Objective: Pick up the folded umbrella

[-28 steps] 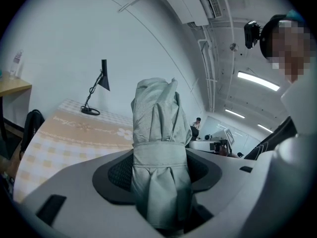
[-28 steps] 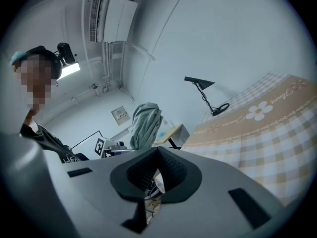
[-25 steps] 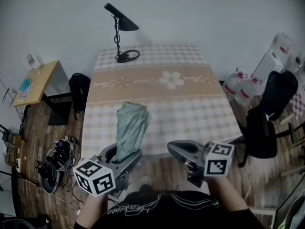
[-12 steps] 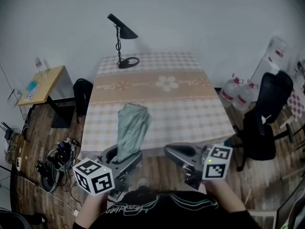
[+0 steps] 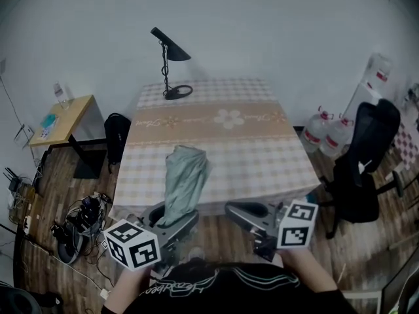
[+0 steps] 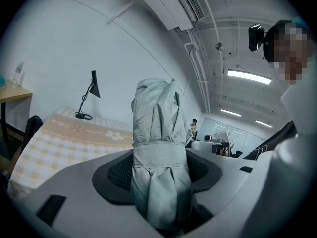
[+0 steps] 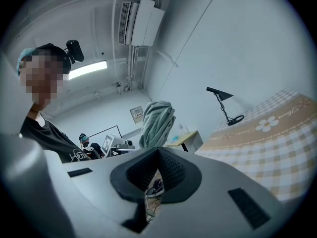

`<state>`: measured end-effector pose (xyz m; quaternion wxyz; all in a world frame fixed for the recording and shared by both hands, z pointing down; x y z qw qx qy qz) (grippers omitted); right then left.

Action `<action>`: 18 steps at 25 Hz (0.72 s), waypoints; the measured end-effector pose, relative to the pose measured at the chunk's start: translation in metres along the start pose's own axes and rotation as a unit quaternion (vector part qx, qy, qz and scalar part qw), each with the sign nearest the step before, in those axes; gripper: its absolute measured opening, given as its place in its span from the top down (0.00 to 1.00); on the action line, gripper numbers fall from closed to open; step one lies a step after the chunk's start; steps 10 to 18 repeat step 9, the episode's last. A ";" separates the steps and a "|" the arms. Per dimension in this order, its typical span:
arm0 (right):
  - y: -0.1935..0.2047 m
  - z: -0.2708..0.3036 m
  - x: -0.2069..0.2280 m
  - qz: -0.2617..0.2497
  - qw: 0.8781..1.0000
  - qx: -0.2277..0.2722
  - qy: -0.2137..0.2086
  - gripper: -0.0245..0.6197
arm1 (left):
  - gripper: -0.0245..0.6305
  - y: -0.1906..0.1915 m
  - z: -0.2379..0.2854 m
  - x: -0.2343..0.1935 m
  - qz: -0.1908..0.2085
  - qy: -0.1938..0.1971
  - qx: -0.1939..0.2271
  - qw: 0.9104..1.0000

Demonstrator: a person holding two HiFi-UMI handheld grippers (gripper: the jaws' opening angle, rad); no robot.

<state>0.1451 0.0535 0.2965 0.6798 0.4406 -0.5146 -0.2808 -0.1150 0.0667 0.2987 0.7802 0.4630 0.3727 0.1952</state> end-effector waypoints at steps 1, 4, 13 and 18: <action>0.001 0.000 -0.001 -0.001 1.000 0.000 -0.001 0.95 | 0.56 0.001 -0.001 0.002 0.000 0.000 -0.001 1.000; 0.001 -0.002 -0.004 -0.004 1.000 0.001 -0.004 0.95 | 0.56 0.002 -0.004 0.007 0.002 -0.001 0.001 1.000; 0.000 -0.003 -0.008 -0.003 1.000 0.004 -0.005 0.95 | 0.56 0.003 -0.007 0.014 0.008 -0.004 0.002 1.000; 0.000 -0.003 -0.008 -0.003 1.000 0.004 -0.005 0.95 | 0.56 0.003 -0.007 0.014 0.008 -0.004 0.002 1.000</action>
Point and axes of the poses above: the fingertips, and each gripper's own axes: z forward along the fingers, x to its right, y out of its underside, the point moved 10 cm from there along -z, backward along the fingers, and after that the axes turned 4 degrees about -x, right-handed, at the moved point
